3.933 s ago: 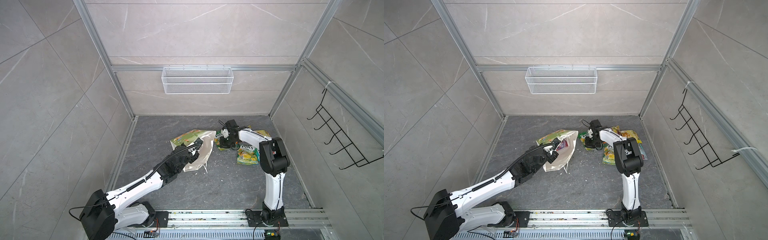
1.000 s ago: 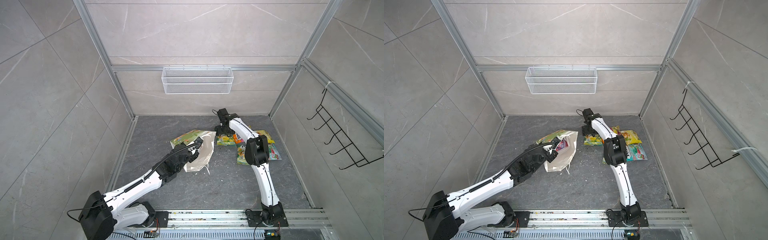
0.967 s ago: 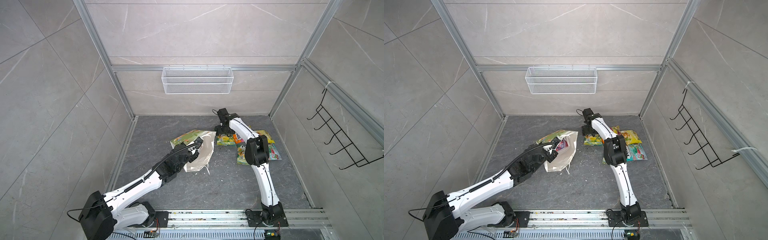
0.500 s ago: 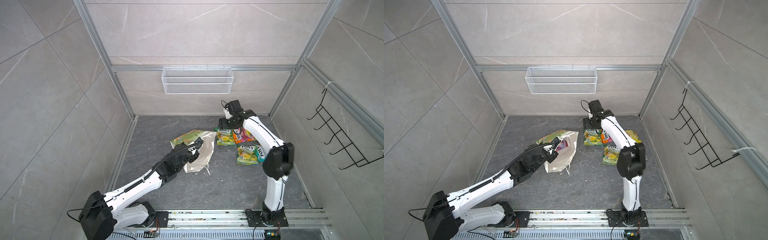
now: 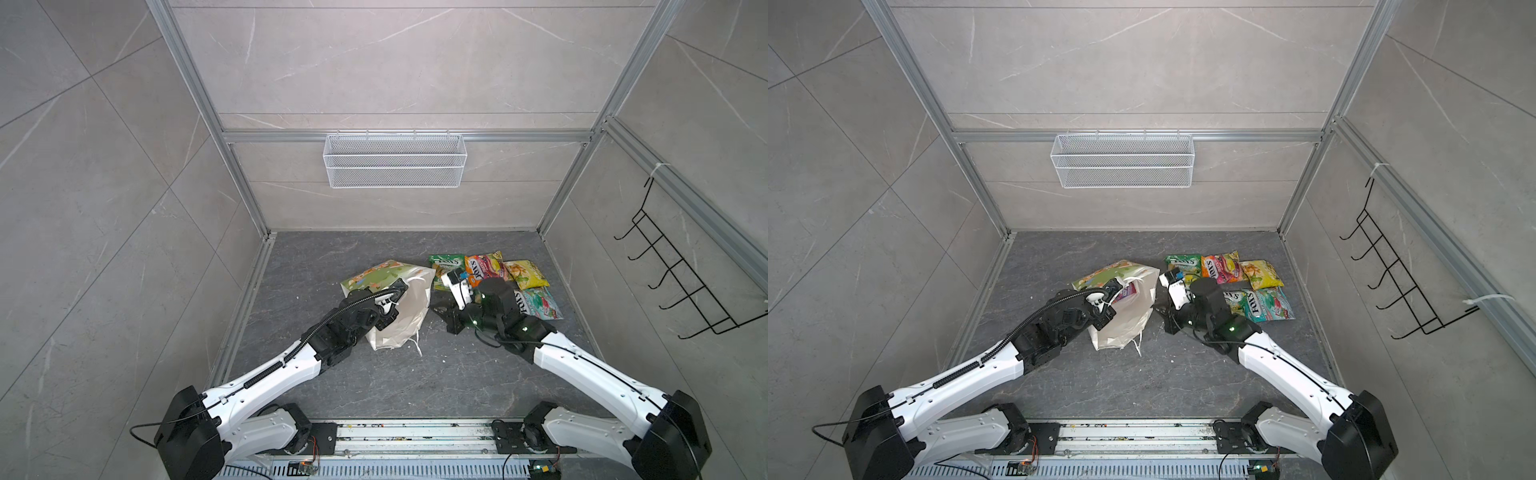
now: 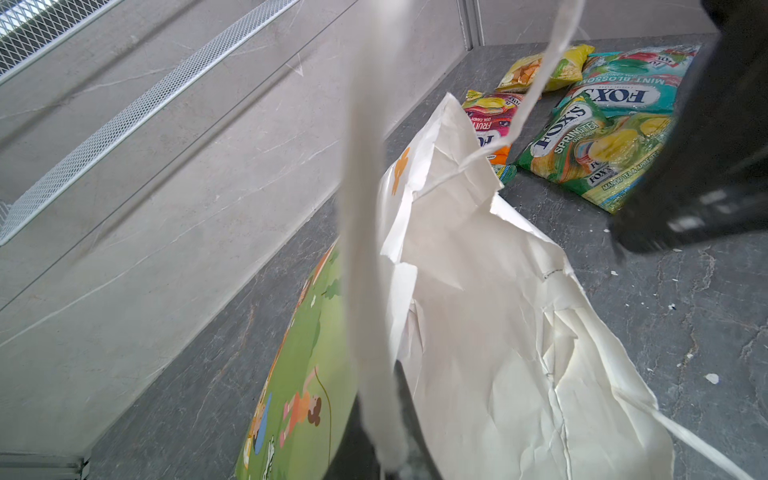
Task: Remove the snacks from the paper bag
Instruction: 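Swing the right gripper back over the paper bag opening held by the left gripper, then lower the right gripper into the paper bag toward the purple Fox's Berries bag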
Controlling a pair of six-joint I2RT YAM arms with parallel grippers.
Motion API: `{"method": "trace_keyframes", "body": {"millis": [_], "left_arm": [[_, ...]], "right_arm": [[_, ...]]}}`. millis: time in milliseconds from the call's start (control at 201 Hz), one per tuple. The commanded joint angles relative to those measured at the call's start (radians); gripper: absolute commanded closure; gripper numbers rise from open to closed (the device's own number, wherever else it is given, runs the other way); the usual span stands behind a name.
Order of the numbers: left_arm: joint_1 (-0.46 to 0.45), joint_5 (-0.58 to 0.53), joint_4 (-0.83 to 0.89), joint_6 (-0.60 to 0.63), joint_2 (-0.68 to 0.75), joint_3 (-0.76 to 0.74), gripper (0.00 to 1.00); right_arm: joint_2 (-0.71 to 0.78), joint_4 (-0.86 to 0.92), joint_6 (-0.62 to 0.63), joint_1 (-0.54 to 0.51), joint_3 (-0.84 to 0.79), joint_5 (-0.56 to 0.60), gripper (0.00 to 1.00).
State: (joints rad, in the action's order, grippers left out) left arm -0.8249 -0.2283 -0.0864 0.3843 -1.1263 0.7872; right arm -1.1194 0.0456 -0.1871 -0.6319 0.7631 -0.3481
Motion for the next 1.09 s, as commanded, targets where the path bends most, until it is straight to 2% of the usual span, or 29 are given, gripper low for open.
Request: {"method": "trace_keyframes", "body": {"millis": [0, 234, 403, 562, 707, 966, 1090], "left_arm": [[0.000, 0.040, 0.000, -0.014, 0.019, 0.033, 1.00], [-0.001, 0.068, -0.006, -0.027, 0.023, 0.028, 1.00], [0.000, 0.065, -0.011, -0.054, 0.042, 0.015, 1.00], [-0.001, 0.052, -0.027, -0.061, 0.074, -0.010, 1.00], [-0.001, 0.036, -0.024, -0.051, 0.085, -0.017, 1.00], [-0.001, 0.042, -0.018, -0.052, 0.089, -0.010, 1.00], [-0.001, 0.063, -0.019, -0.038, 0.083, -0.017, 1.00]], "right_arm": [[0.004, -0.268, -0.010, -0.072, -0.050, -0.035, 1.00], [-0.265, -0.392, 0.026, -0.247, 0.032, 0.163, 1.00], [-0.397, -0.554, 0.007, -0.252, 0.017, 0.193, 1.00], [-0.483, -0.600, -0.010, -0.250, 0.006, 0.245, 1.00], [-0.550, -0.589, -0.022, -0.250, 0.010, 0.343, 1.00], [-0.613, -0.587, -0.038, -0.247, 0.034, 0.395, 1.00], [-0.634, -0.522, -0.057, -0.241, 0.090, 0.492, 1.00]]}}
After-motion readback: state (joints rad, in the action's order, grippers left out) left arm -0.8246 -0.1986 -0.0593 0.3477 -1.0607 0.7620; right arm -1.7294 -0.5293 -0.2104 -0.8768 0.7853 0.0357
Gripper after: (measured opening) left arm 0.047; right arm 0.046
